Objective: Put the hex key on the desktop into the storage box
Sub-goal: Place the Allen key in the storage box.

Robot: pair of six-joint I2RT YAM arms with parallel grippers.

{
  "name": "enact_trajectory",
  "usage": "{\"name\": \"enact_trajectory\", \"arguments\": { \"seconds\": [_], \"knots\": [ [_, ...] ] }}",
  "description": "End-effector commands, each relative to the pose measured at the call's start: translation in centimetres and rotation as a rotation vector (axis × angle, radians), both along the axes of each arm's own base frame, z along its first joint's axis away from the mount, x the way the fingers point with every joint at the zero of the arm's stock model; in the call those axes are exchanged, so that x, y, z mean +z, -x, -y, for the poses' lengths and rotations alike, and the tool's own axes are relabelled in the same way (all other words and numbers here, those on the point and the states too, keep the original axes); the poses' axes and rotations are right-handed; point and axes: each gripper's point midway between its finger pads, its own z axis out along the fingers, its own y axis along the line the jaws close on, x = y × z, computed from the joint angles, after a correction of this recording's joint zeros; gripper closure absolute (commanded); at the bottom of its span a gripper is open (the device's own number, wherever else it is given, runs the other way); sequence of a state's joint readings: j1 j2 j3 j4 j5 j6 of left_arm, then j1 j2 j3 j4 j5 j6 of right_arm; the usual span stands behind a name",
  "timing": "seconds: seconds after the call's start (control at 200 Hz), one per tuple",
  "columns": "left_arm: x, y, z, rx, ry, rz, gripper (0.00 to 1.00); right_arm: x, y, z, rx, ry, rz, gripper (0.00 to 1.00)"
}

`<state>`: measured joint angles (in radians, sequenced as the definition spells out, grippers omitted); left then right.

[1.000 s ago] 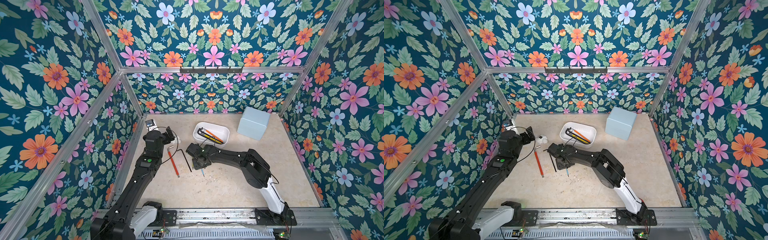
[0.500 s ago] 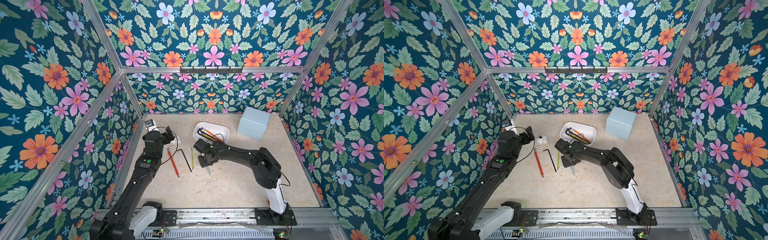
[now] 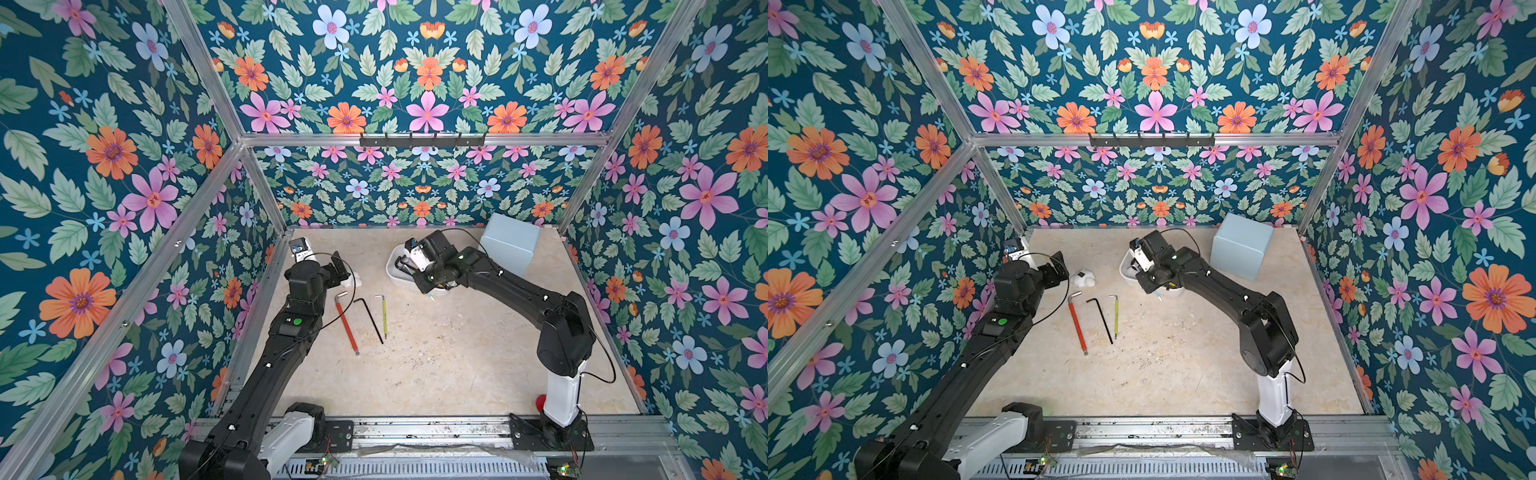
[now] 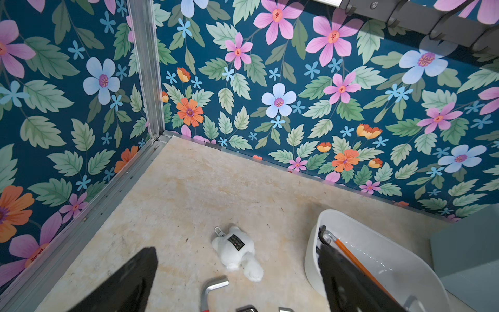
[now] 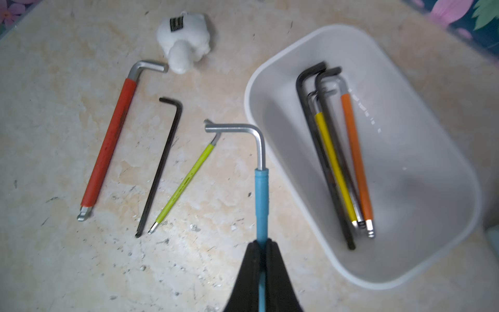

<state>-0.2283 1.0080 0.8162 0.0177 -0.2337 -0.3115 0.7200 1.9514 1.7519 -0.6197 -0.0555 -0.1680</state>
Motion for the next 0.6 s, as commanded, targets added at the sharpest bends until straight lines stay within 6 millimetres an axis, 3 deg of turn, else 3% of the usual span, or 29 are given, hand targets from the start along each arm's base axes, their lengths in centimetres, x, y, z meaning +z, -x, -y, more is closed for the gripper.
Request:
{"name": "enact_trajectory", "arguments": {
  "seconds": [0.0, 0.29, 0.595],
  "knots": [
    [0.6, 0.0, 0.1, -0.005, 0.004, 0.011, 0.01, 0.1, -1.6, 0.2, 0.11, 0.029, 0.041, 1.0],
    [0.7, 0.0, 0.0, -0.004, -0.002, 0.01, 0.01, -3.8, -7.7, 1.1, 0.124, 0.125, 0.037, 1.0],
    [0.3, -0.3, 0.1, -0.006, -0.016, -0.004, 0.01, -9.0, -11.3, 1.5, 0.108, 0.165, -0.004, 1.0]
  ]
}}
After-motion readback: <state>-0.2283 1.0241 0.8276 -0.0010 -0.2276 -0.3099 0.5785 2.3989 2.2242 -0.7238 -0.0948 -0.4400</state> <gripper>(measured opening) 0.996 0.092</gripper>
